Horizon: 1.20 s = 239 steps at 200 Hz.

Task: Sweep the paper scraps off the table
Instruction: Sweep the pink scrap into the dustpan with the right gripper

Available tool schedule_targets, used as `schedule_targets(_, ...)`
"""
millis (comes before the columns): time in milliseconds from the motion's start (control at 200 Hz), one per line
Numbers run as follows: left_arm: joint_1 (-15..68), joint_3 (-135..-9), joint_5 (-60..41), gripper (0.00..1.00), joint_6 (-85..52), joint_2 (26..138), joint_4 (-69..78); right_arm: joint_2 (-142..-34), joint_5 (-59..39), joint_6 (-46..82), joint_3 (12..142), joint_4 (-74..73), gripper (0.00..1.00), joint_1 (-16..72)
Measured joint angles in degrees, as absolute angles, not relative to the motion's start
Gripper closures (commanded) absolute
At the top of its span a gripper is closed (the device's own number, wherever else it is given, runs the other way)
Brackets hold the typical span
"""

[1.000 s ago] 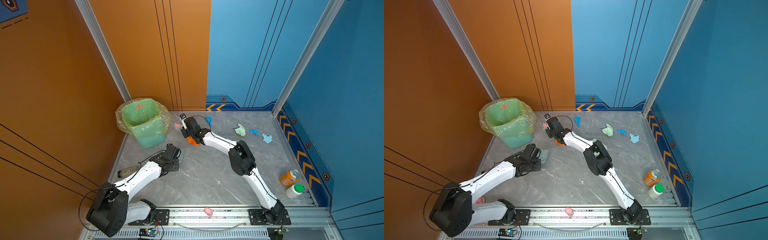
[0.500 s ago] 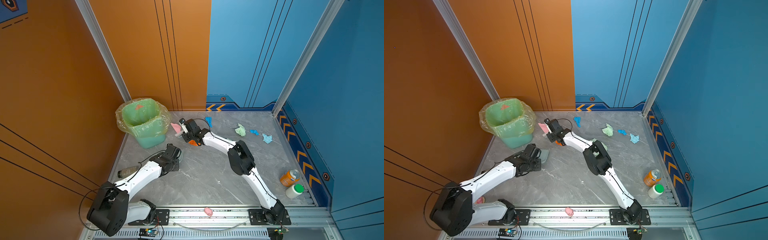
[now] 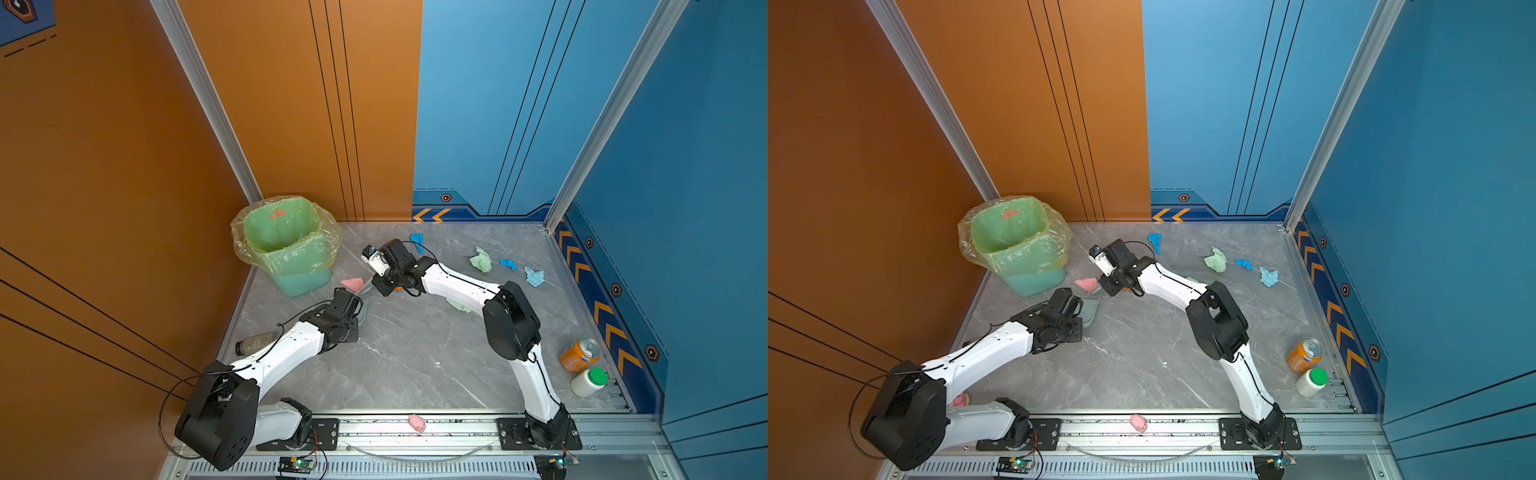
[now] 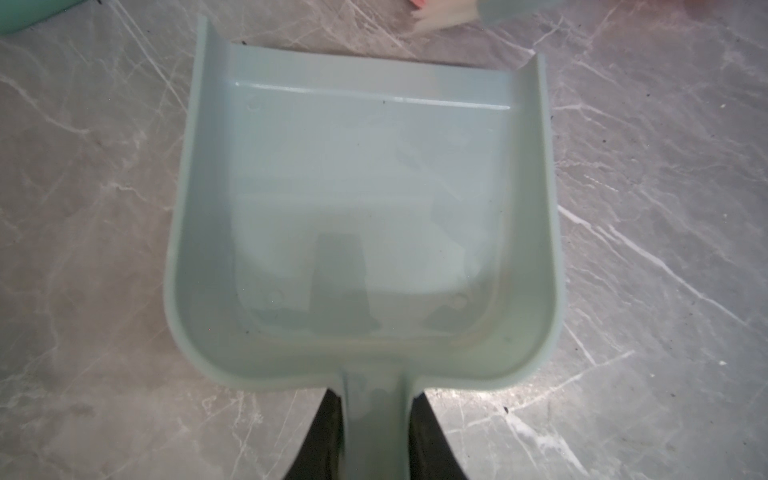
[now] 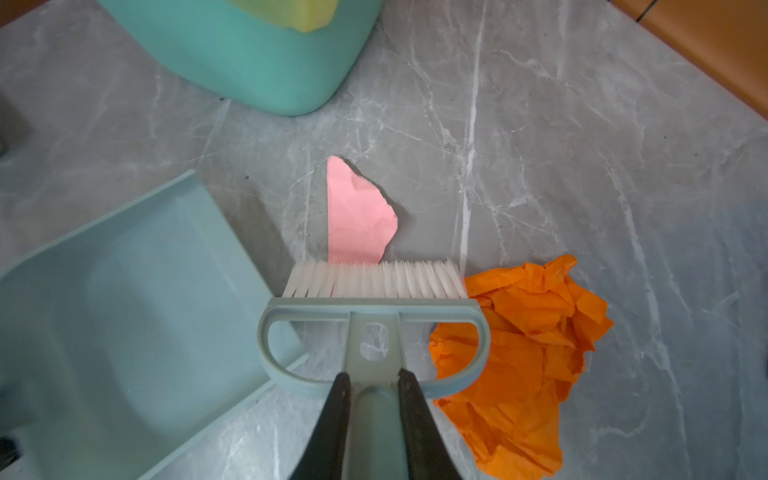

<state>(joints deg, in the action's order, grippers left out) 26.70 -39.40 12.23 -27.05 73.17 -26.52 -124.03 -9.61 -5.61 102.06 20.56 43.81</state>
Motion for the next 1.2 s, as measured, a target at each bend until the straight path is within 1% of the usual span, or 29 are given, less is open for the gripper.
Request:
schedule_targets(115,26.70,-39.40,12.23,1.00,-26.94,74.11,-26.48,-120.66,-11.40,-5.56,99.59,19.29,1.00,43.07)
schedule_targets(255,26.70,-39.40,12.23,1.00,-26.83,75.31,-26.46,-120.44,-11.00,-4.89,100.03,16.67,1.00,41.60)
schedule_targets(521,26.70,-38.87,12.23,1.00,-26.85,75.72,-25.78,-128.51,-5.67,-4.51,110.93,17.28,1.00,41.43)
schedule_targets(726,26.70,-38.33,12.23,1.00,-26.85,76.64,-24.77,-131.09,-1.87,-7.77,111.90,21.06,1.00,44.21)
schedule_targets(841,26.70,-38.33,12.23,1.00,-26.87,77.36,-24.36,-131.02,-1.28,-10.00,111.04,22.11,1.00,45.58)
schedule_targets(996,26.70,-38.33,12.23,1.00,-26.87,77.71,-23.79,-129.99,-2.39,-13.26,106.63,23.00,1.00,46.41)
schedule_targets(1196,26.70,-38.33,12.23,1.00,-26.87,77.71,-23.70,-125.40,-5.41,-15.88,101.19,23.73,1.00,46.46)
